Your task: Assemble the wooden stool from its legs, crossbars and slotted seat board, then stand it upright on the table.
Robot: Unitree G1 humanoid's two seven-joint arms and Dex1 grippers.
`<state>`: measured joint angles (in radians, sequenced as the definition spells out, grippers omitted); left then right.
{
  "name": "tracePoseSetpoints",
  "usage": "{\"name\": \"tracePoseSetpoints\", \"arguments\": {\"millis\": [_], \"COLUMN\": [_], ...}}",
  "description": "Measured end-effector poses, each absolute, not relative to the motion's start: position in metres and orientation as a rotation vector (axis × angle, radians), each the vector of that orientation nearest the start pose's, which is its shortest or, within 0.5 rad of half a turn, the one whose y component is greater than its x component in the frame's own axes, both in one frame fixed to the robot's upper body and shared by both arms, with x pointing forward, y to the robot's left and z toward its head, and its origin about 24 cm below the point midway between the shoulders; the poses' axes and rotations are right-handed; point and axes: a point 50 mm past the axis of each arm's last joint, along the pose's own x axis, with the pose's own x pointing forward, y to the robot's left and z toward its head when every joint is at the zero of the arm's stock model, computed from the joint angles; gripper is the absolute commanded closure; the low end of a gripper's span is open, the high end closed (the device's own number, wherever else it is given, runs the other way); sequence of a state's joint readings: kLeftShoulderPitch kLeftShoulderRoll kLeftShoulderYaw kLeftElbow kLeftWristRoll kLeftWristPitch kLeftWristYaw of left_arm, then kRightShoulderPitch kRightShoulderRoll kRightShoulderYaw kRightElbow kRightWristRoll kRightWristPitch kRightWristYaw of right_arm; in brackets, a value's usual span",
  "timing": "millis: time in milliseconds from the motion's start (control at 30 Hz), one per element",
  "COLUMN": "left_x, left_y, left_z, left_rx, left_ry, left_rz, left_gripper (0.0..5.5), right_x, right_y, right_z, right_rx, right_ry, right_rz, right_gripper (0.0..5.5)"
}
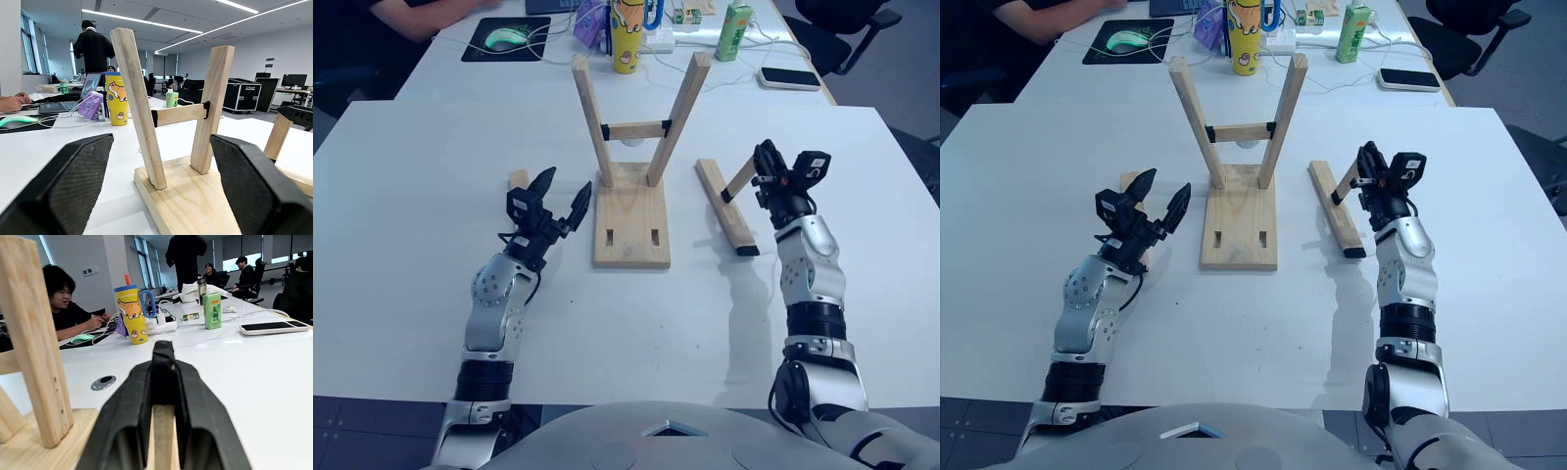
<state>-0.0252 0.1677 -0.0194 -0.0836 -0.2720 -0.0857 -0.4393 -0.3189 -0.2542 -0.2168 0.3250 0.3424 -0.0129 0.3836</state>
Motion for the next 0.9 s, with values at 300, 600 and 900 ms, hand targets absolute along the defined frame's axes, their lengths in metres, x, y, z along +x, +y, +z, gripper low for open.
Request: {"name": "tracePoseSetpoints", "arguments": {"millis": [300,600,900], "left_x": [0.251,0.252,0.25], "left_y": [0.151,0.152,0.151], "left_z": [0.079,0.077,0.074], "left_rx": [-0.061,-0.06,-0.058], "left_ry": [-0.206,-0.2,-0.198], "left_rz": [-0.484,-0.481,-0.48], "left_gripper": [1.85,1.85,1.85], "right_x": [0.308,0.307,0.303], "right_y": [-0.213,-0.213,-0.208], "right_z": [0.073,0.072,0.071], "right_rx": [0.024,0.0,0.021], "right_ry": [-0.087,-0.105,-0.086], "right_rz": [0.223,0.229,0.246], "right_gripper": [5.05,4.51,4.04]}}
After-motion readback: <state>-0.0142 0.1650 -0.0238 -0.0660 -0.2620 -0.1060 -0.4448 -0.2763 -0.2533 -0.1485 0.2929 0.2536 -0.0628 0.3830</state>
